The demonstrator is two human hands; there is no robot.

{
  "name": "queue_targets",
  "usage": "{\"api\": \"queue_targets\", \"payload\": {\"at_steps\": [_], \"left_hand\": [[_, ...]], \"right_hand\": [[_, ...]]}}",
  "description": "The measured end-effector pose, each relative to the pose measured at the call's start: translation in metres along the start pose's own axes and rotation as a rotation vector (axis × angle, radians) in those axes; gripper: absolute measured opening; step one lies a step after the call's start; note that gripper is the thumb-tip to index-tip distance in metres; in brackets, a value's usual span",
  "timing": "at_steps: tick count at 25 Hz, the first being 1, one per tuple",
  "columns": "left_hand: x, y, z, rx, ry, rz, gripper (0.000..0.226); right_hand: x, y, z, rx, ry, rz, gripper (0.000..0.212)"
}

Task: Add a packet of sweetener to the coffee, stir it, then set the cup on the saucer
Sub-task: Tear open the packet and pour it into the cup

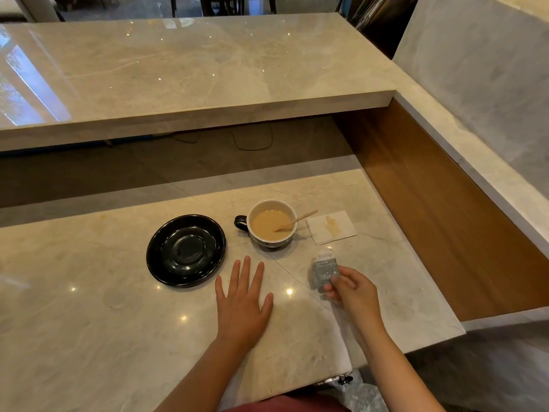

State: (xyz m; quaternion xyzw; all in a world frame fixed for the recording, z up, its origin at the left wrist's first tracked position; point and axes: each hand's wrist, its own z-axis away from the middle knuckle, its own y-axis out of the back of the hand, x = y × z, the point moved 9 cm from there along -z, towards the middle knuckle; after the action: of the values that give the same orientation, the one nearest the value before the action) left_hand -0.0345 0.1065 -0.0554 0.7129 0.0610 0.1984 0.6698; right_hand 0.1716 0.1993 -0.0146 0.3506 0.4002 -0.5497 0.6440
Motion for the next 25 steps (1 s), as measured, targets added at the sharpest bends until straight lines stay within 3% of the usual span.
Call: {"api": "queue_targets", "payload": {"at_steps": [4,8,13,17,25], "left_hand": [[0.000,0.001,-0.002,0.006,-0.009,0.013,0.063],[-0.001,0.001,-0.005,0.028,0.035,0.023,0.063],[-0.001,0.003,-0.005,0.032,0.041,0.034,0.064],[-0.001,0.003,-0.005,0.021,0.042,0.036,0.064],[-0.002,0.002,-0.005,0.006,0.044,0.061,0.063]], "right_hand": [[-0.033,-0.006,0.004,0.031,0.058,-0.232,0.014],[-0.068,-0.021,0.001,0.015,0.127,-0.194,0.017],[-0.116,-0.041,-0.010,0.032,0.283,0.132,0.026],[-0.150,-0.069,-0.021,0.085,0.540,0.455,0.018],[-0.157,-0.112,-0.043,-0.012,0.830,0.861,0.021]]}}
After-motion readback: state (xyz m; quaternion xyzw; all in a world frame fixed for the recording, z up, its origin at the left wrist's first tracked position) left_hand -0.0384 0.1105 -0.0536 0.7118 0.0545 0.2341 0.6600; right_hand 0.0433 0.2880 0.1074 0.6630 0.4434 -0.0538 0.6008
